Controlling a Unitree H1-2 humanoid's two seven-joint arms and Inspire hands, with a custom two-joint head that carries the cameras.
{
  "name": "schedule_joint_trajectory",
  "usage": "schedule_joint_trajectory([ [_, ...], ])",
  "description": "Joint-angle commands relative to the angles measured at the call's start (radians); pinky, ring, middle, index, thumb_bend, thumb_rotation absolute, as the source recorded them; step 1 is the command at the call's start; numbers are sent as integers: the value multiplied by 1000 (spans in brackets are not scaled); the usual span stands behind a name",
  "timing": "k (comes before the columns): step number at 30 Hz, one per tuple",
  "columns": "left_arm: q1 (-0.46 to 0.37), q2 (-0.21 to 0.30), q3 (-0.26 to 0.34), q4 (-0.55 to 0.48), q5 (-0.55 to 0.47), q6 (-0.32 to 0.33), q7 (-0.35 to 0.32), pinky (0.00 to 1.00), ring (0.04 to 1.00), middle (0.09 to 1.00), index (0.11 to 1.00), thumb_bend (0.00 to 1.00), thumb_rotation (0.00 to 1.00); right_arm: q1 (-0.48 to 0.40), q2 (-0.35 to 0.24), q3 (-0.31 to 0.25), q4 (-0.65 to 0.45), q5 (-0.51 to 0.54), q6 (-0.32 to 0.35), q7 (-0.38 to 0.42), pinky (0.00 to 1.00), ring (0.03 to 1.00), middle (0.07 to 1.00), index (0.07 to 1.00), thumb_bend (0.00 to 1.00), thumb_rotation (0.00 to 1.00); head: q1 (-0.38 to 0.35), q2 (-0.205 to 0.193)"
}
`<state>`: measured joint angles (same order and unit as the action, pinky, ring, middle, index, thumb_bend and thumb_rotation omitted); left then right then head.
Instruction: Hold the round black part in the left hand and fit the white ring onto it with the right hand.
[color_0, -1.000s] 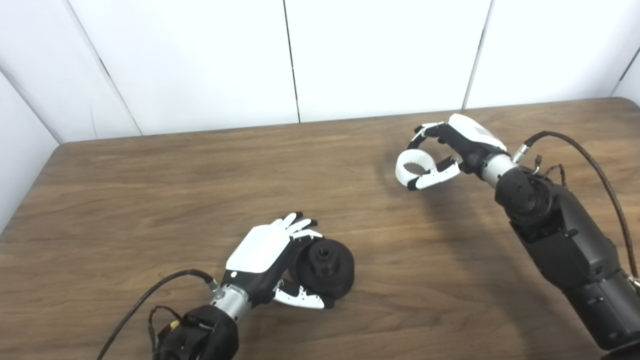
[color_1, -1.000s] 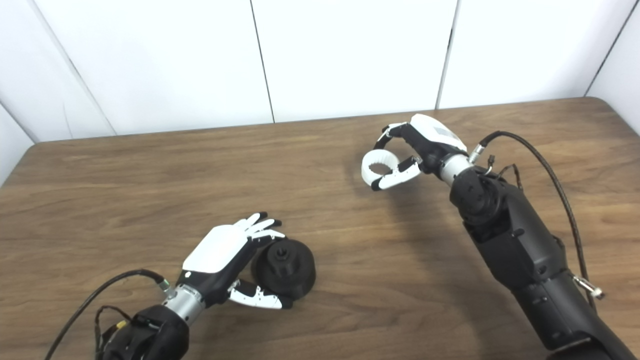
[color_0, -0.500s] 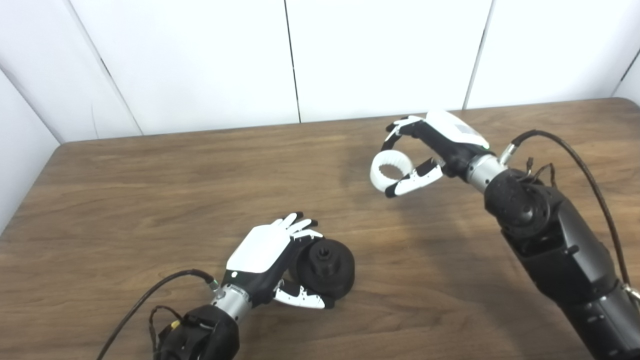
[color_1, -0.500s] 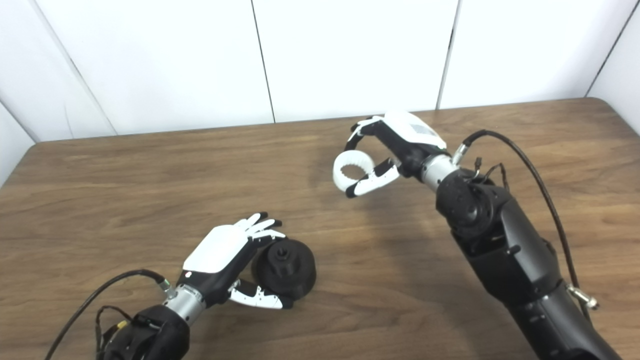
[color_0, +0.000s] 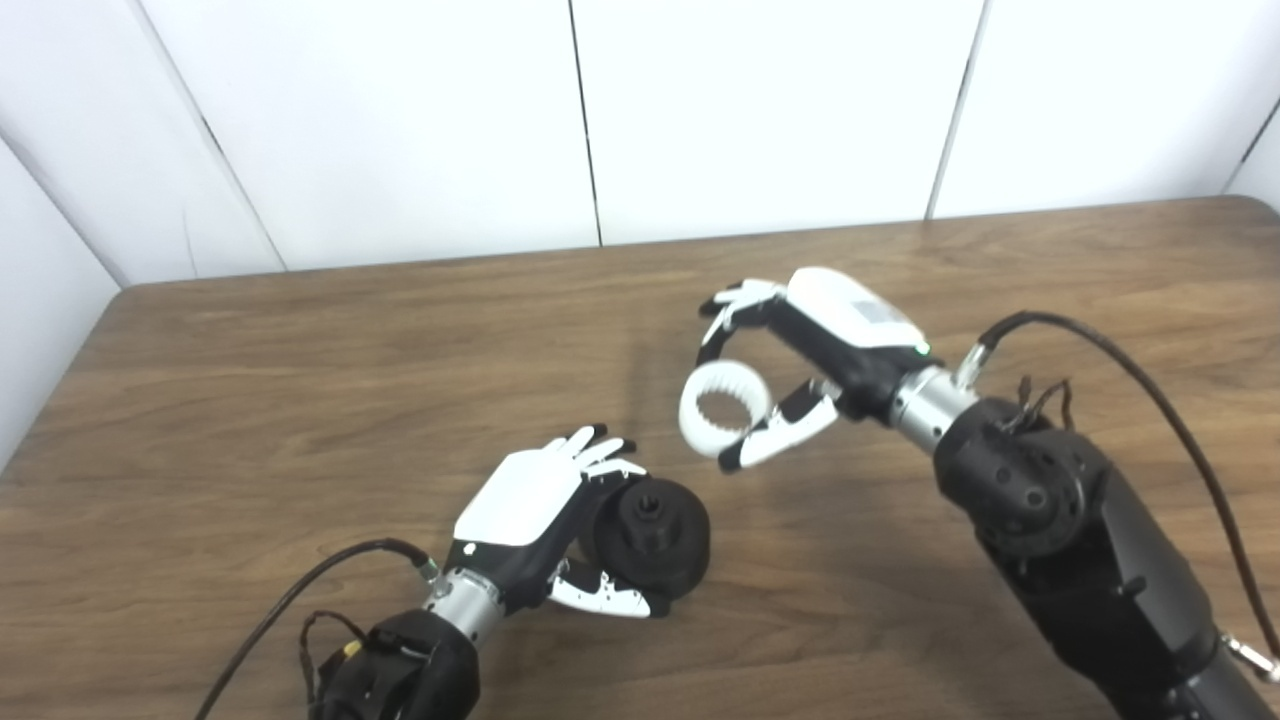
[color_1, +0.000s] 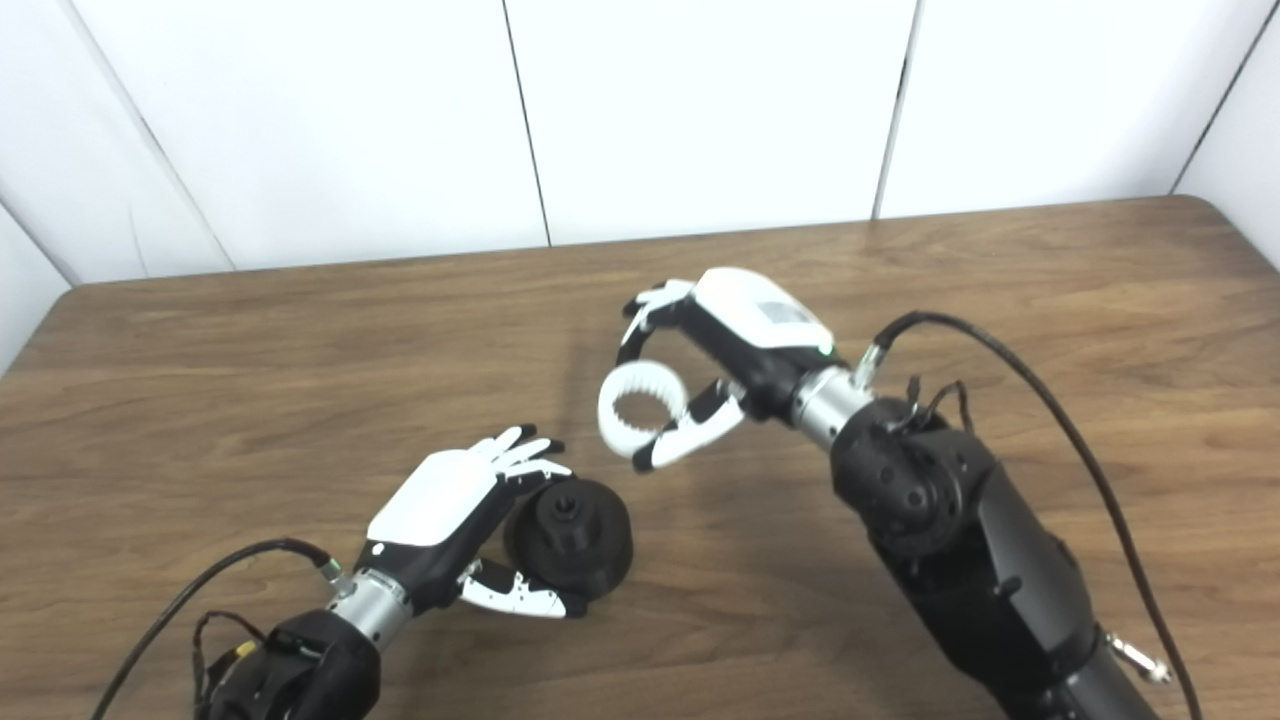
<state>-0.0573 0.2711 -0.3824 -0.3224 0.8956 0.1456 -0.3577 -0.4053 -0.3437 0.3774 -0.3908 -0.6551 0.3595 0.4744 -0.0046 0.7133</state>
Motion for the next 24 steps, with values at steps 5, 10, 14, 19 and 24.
schedule_joint_trajectory([
  [5, -10, 11, -4, 18, 26, 3, -12, 956, 986, 924, 688, 762, 391, -15, 26, 16, -73, -32, -20, 30, 827, 933, 852, 592, 793, 256, -2, 0],
  [10, -11, 10, -6, 16, 27, 6, -16, 963, 988, 926, 687, 763, 389, 1, 40, 34, -84, -47, -26, 49, 827, 942, 856, 597, 785, 284, 0, -1],
  [14, -11, 11, -7, 18, 29, 2, -13, 960, 987, 924, 685, 757, 403, 10, 49, 39, -76, -44, -37, 47, 829, 943, 855, 598, 784, 277, 1, -1],
  [19, -11, 10, -6, 14, 30, 6, -15, 957, 987, 922, 683, 758, 407, 16, 62, 47, -61, -46, -46, 44, 844, 955, 866, 604, 768, 284, 0, 0],
  [24, -12, 12, -6, 17, 33, 3, -12, 957, 986, 922, 681, 758, 408, 19, 78, 60, -46, -62, -37, 46, 859, 958, 872, 611, 769, 288, 0, -1],
])
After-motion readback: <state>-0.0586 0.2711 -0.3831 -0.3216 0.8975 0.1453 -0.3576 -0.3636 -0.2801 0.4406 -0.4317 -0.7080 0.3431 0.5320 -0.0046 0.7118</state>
